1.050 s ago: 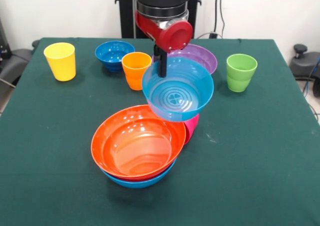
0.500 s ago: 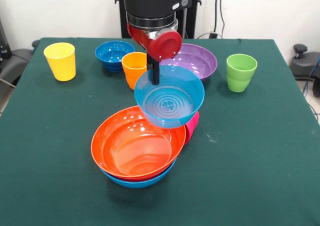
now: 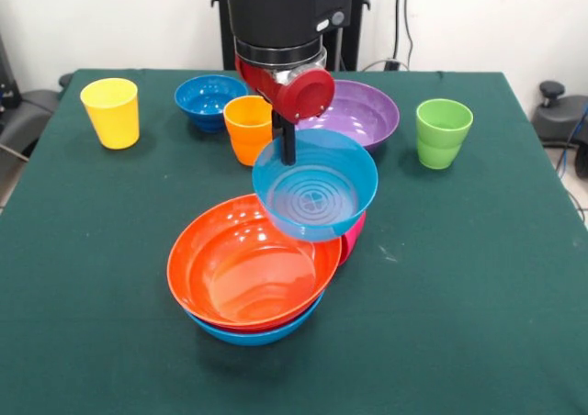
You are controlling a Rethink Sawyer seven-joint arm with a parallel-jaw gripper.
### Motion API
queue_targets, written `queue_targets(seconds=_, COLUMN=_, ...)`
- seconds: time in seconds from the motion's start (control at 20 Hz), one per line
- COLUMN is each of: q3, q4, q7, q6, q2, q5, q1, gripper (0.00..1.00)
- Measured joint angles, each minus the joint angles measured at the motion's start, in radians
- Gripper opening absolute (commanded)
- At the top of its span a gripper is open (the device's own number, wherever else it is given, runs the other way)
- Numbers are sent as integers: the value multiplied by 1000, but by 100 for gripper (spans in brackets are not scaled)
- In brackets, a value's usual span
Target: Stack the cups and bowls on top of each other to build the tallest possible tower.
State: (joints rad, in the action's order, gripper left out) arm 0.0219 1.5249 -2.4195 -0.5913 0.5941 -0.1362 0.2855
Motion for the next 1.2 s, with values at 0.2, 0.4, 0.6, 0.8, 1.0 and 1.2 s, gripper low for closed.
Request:
queue_targets(seconds=0.2, q3=-22, q4=4, q7=0, q6=5, q2=0, q5=24, q1=17, gripper=0)
queue_targets(seconds=0.4, q3=-37, q4=5, q7=0, q6=6, q2=-1, q5=47, q1=27, gripper=0)
queue_targets(seconds=0.6, q3=-46, q4=5, q7=0, q6=6, q2=-1, q5=75, q1=33, gripper=0)
queue_targets(seconds=0.8, q3=-53, q4=4, q7=0, q6=6, q2=-2, q5=113, q1=42, gripper=0)
queue_targets(seconds=1.0, q3=-54, q4=4, q7=0, q6=6, q2=-2, q5=139, q1=43, gripper=0)
queue_targets(seconds=1.2, q3=-55, q4=4, q7=0, q6=6, q2=-2, q5=163, q1=43, gripper=0)
